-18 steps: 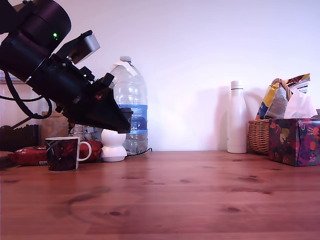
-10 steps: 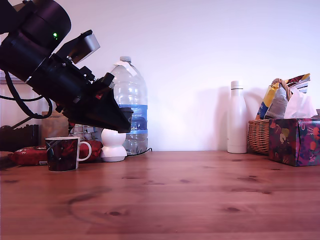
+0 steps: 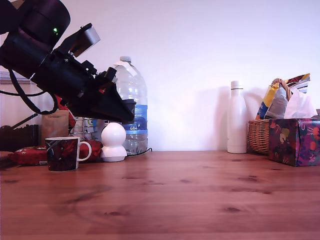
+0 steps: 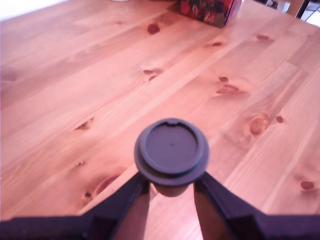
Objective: Pick up the coffee capsules from the table one by one and drop them inside the nearest coffee cup
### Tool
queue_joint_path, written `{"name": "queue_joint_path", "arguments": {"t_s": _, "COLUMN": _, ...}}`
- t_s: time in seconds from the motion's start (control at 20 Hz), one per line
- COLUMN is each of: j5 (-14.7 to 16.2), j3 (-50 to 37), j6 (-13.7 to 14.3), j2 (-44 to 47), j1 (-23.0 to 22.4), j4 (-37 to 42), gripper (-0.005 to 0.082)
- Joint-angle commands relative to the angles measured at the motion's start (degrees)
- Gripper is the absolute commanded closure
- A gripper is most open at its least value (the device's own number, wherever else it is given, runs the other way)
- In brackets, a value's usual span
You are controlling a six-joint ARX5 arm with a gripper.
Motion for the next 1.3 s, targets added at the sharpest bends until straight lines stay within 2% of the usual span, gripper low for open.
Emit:
{"name": "queue_joint_path", "arguments": {"t_s": 0.0, "j5": 0.09, "j3": 0.15, "j6": 0.26, "j2": -0.50, "j1": 0.74, "j4": 0.85, "gripper": 0.0625}}
{"name": "queue_joint_path", "arguments": {"t_s": 0.5, "j5": 0.07, "j3": 0.15, "j6": 0.26, "j2": -6.69, "j1": 7.74, "j4": -1.55, "gripper": 0.0625}}
{"name": "queue_joint_path", "arguments": {"t_s": 0.65, "j5": 0.07, "j3": 0.15, "j6": 0.33, "j2": -7.69, "j1": 10.69, "j4": -3.56, "gripper": 0.0625}}
{"name": "queue_joint_path", "arguments": {"t_s": 0.85, "j5": 0.04, "j3": 0.15, "j6": 1.77, "j2": -8.83, "j1": 14.62, "j4": -5.25, "gripper": 0.0625}}
{"name": "queue_joint_path", "arguments": {"t_s": 1.25, "j5": 0.04, "j3": 0.15, "j6": 1.75, "j2": -11.06, "j1": 23.74, "j4": -7.13, "gripper": 0.0625}}
